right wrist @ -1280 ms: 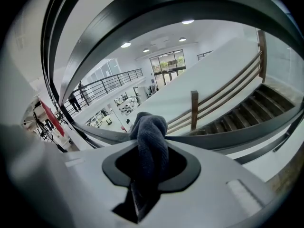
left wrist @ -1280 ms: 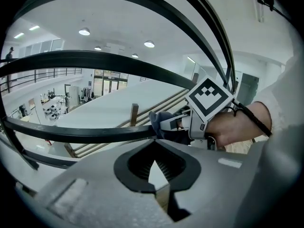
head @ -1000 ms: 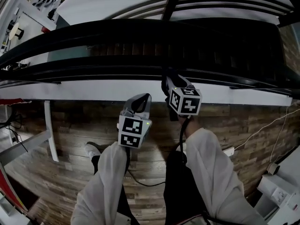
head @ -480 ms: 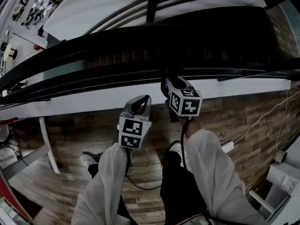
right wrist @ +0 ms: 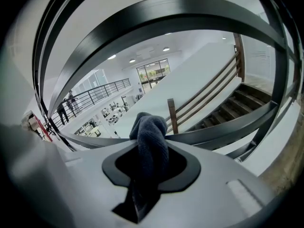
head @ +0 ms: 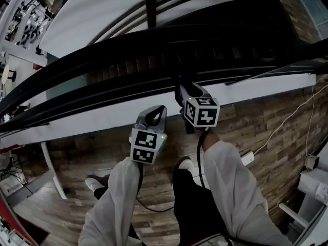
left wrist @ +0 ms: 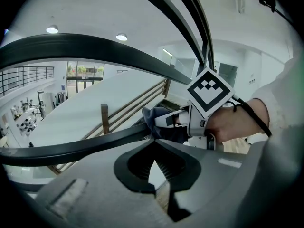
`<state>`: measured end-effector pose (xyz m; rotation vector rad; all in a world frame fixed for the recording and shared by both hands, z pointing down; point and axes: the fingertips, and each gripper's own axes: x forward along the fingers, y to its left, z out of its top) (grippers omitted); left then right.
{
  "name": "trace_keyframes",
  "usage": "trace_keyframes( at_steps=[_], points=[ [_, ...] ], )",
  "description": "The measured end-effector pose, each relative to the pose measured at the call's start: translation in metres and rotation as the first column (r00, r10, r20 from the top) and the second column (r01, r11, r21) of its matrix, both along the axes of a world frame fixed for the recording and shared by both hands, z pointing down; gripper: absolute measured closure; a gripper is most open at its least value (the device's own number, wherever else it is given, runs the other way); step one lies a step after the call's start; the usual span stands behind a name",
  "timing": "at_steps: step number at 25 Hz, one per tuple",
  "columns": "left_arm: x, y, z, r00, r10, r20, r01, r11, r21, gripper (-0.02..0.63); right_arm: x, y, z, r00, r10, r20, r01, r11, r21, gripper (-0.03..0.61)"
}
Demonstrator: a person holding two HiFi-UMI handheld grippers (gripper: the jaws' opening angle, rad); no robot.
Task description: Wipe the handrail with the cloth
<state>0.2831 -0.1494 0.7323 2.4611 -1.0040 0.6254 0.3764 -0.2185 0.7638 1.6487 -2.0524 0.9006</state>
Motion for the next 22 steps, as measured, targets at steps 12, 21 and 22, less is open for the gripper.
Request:
trace_keyframes(
  at_steps=[12, 21, 22],
  points=[
    [0.105, 0.004, 0.005, 0.995, 0.103, -0.018, -0.103, 0.995, 0.016, 0.612, 0.137, 0.000, -0.005, 0.993, 0.108, -0.049, -0.106, 0.994, 0.034, 0.486],
    [0.155, 0.012, 0.011, 0.989, 0.145, -0.024, -0.145, 0.989, 0.003, 0.612, 0.232, -0.003, -0.009, 0.979, 0.151, -0.139, -0.144, 0.988, 0.063, 0.483],
    [0.158, 0.011, 0.013, 0.989, 0.144, -0.026, -0.144, 0.990, 0.000, 0.612, 0.239, -0.003, -0.009, 0.976, 0.152, -0.154, -0.143, 0.987, 0.069, 0.483]
  ],
)
